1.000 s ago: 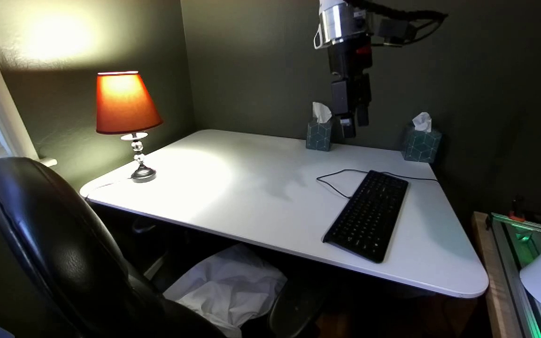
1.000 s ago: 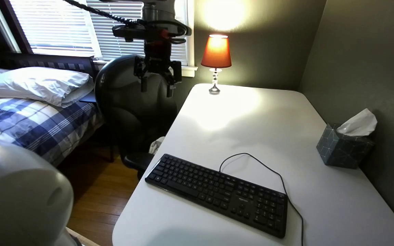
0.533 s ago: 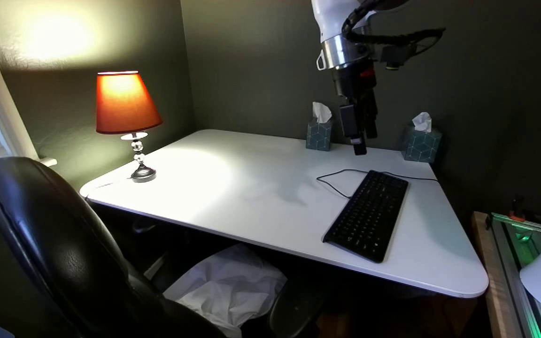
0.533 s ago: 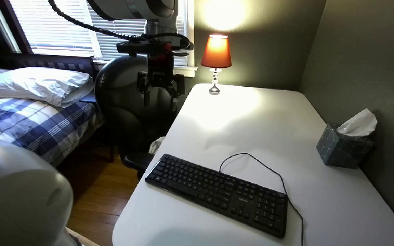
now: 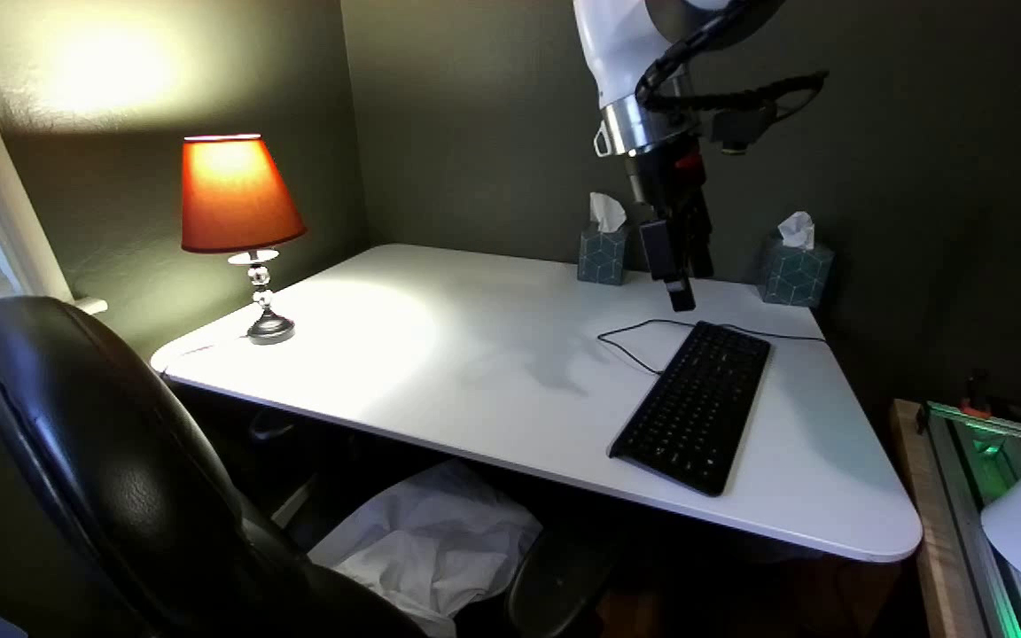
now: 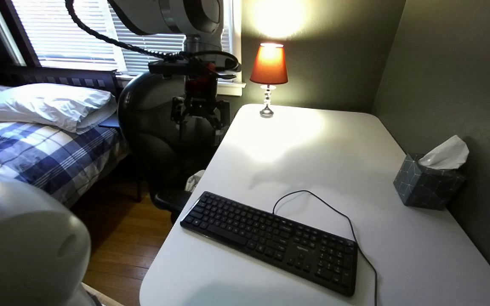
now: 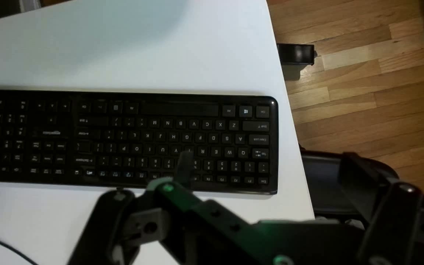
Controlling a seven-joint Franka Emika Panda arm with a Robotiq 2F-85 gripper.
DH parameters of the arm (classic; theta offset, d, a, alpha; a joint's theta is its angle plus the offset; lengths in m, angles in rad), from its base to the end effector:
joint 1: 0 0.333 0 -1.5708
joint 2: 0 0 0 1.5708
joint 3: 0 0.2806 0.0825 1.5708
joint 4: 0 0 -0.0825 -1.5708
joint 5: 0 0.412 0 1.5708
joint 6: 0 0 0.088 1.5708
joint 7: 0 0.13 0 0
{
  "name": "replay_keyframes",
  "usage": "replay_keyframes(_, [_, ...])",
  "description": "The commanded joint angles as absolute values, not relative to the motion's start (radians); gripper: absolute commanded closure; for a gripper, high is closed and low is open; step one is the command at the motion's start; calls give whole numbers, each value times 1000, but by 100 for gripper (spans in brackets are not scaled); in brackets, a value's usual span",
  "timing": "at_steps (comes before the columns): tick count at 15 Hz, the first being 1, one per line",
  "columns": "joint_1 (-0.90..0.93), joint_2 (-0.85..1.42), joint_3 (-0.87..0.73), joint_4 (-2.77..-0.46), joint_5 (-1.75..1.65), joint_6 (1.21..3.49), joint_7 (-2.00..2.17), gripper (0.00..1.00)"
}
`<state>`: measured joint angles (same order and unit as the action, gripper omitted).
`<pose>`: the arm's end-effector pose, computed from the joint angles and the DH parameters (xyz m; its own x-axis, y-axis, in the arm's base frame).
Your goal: Press a key on the keyboard
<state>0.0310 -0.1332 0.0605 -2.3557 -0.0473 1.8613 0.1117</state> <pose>0.4571 0.0366 0.2851 0.9379 -0.0155 -0.3467 0.0148 -0.9963 0.0848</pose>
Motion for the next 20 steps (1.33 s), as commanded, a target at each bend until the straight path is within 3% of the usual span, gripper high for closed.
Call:
replay_keyframes(1, [27, -49, 47, -2340, -47, 1861, 80, 0])
replay_keyframes(16, [19, 221, 32, -2281, 8, 1868, -55, 0])
replay_keyframes(17, [17, 238, 32, -2271, 11, 1869, -55, 25])
replay_keyframes(18, [16, 252, 33, -2263, 12, 1872, -55, 26])
replay_keyframes(20, [14, 280, 35, -2248, 16, 1881, -67, 42])
